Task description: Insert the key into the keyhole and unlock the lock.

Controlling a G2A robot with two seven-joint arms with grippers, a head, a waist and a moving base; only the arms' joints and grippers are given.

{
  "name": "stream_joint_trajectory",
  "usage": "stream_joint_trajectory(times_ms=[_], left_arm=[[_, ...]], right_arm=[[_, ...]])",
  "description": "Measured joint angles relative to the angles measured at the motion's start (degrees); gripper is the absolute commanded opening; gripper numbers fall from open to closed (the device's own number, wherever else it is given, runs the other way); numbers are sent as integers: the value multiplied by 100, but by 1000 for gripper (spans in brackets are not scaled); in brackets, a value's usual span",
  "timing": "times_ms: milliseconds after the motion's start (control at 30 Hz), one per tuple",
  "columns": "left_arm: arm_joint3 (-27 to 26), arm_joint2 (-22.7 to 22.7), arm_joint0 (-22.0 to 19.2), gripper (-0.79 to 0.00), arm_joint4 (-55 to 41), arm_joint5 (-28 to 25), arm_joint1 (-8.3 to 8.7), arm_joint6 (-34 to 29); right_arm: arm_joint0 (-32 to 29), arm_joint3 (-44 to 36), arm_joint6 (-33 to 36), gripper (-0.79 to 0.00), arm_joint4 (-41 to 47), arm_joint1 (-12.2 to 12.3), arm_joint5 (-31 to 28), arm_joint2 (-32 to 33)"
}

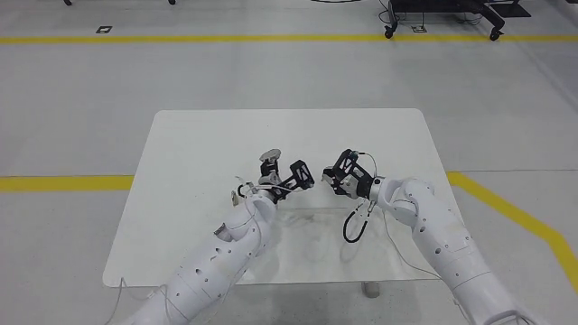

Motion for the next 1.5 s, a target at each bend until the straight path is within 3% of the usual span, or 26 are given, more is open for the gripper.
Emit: stream_joint_trajectory(times_ms=[500,900,1000,1167,1400,1500], left_arm=[[497,111,-70,0,-86,161,-250,16],[462,-85,-65,0,-163,229,-342,112],[222,-305,-55,0,-286,305,-330,134],[-623,-1124,182,0,-362,301,-157,138],[-2120,-2794,1192,0,-340,65,168,391],[-2090,-2798,1175,0,-350,62,167,392]], right_arm=[[-176,-245,-24,-785,-4,36,158,106],[-1175,-1289,-1171,-785,152,300,-208,1141],[-1310,-1442,-1200,-785,185,333,-275,1261],[-1325,-1464,-1188,-785,194,338,-282,1279],[-1325,-1464,-1189,-785,193,338,-281,1278],[-1325,-1464,-1189,-785,193,338,-281,1278]])
